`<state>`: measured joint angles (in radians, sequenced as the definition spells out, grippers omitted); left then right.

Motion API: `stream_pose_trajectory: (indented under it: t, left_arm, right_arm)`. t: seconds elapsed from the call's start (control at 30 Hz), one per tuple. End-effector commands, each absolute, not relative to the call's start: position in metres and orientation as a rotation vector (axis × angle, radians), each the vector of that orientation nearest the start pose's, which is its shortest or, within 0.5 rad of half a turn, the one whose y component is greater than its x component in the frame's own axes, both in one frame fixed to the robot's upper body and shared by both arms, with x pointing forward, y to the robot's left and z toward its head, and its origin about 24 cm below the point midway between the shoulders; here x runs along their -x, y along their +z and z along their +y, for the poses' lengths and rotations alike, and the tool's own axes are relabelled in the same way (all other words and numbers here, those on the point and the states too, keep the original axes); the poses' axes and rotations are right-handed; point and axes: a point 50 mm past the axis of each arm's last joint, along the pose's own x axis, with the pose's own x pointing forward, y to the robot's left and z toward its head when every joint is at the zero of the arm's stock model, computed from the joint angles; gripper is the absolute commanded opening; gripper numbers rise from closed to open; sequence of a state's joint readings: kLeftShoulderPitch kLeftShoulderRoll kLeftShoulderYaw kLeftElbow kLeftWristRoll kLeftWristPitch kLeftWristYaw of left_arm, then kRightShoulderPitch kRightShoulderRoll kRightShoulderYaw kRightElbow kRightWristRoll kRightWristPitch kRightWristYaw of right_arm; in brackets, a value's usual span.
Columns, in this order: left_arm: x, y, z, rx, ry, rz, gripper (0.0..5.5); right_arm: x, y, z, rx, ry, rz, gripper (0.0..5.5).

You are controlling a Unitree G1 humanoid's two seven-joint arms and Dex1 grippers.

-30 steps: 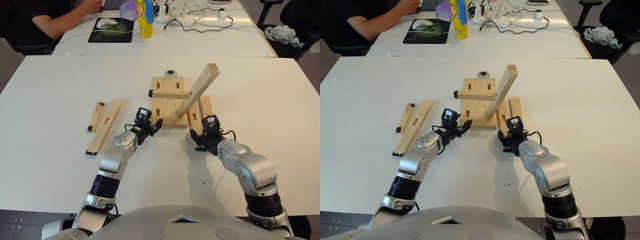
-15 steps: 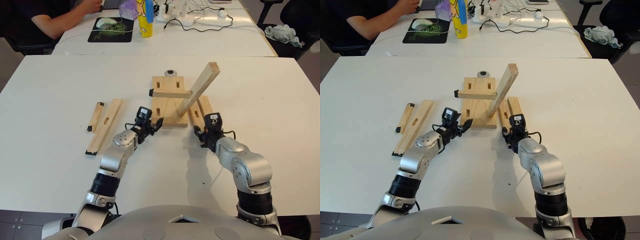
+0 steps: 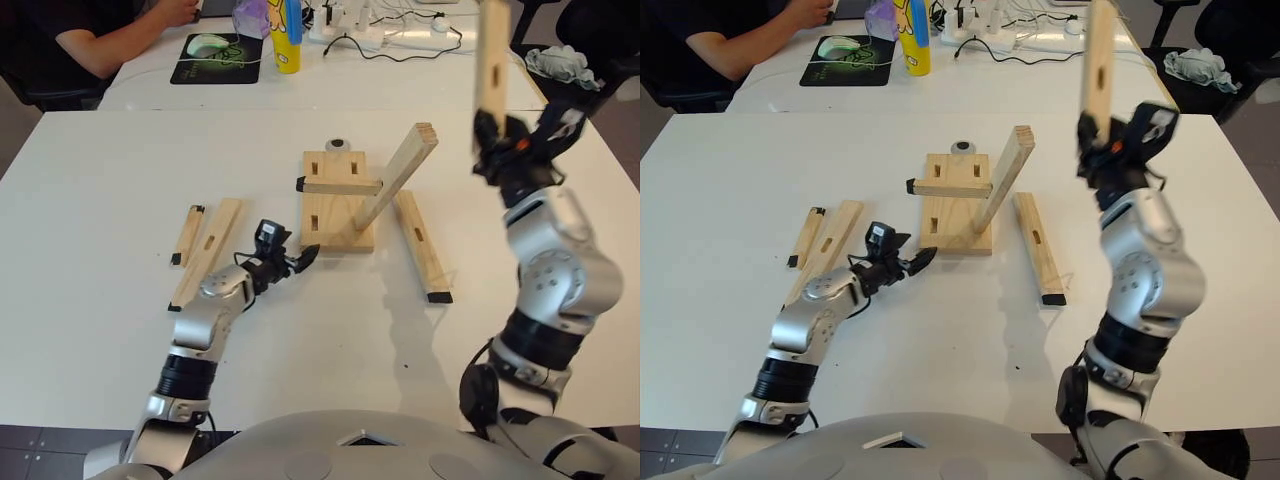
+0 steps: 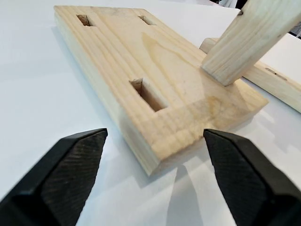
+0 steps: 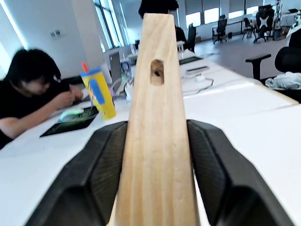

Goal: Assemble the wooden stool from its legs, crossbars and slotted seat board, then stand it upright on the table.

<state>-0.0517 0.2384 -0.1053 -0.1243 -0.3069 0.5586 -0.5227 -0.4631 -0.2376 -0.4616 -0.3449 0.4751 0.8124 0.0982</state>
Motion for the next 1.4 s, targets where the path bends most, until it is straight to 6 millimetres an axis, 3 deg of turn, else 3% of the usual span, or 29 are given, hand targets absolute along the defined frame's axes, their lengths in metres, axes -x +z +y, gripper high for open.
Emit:
stream_pose_trajectory:
  t: [0.03, 0.1, 0.2, 0.3, 0.37, 0.43, 0.57, 0.77, 1.03, 1.3, 1.4]
  left_arm:
    - [-0.229, 0.057, 0.162, 0.245, -0.789, 0.397, 4.62]
    - [-0.226, 0.072, 0.175, 0.319, -0.828, 0.370, 4.90]
    - [-0.229, 0.103, 0.187, 0.426, -0.890, 0.290, 5.37]
    - [-0.232, 0.123, 0.192, 0.492, -0.926, 0.221, 5.40]
    - [-0.233, 0.132, 0.195, 0.528, -0.939, 0.188, 5.40]
    - [-0.232, 0.143, 0.195, 0.563, -0.973, 0.156, 5.40]
    - [-0.230, 0.167, 0.191, 0.599, -1.077, 0.115, 5.40]
    - [-0.226, 0.196, 0.175, 0.635, -1.239, 0.096, 5.40]
    - [-0.220, 0.200, 0.163, 0.648, -1.322, 0.138, 5.40]
    - [-0.222, 0.192, 0.162, 0.661, -1.300, 0.178, 5.40]
    - [-0.221, 0.188, 0.163, 0.661, -1.291, 0.205, 4.97]
  right_arm:
    - [-0.299, 0.236, -0.240, -0.414, 0.297, -0.226, 2.06]
    - [-0.296, 0.252, -0.231, -0.485, 0.511, -0.225, 2.06]
    - [-0.272, 0.280, -0.209, -0.556, 0.899, -0.234, 2.06]
    - [-0.251, 0.299, -0.204, -0.590, 1.118, -0.254, 2.06]
    - [-0.240, 0.303, -0.201, -0.582, 1.245, -0.221, 2.06]
    - [-0.228, 0.290, -0.193, -0.509, 1.344, -0.081, 2.06]
    - [-0.211, 0.244, -0.181, -0.498, 1.410, 0.184, 2.06]
    - [-0.199, 0.203, -0.168, -0.564, 1.405, 0.328, 2.06]
    - [-0.198, 0.195, -0.163, -0.603, 1.430, 0.342, 2.06]
    - [-0.200, 0.193, -0.161, -0.593, 1.443, 0.360, 2.06]
    - [-0.201, 0.192, -0.161, -0.591, 1.438, 0.356, 2.06]
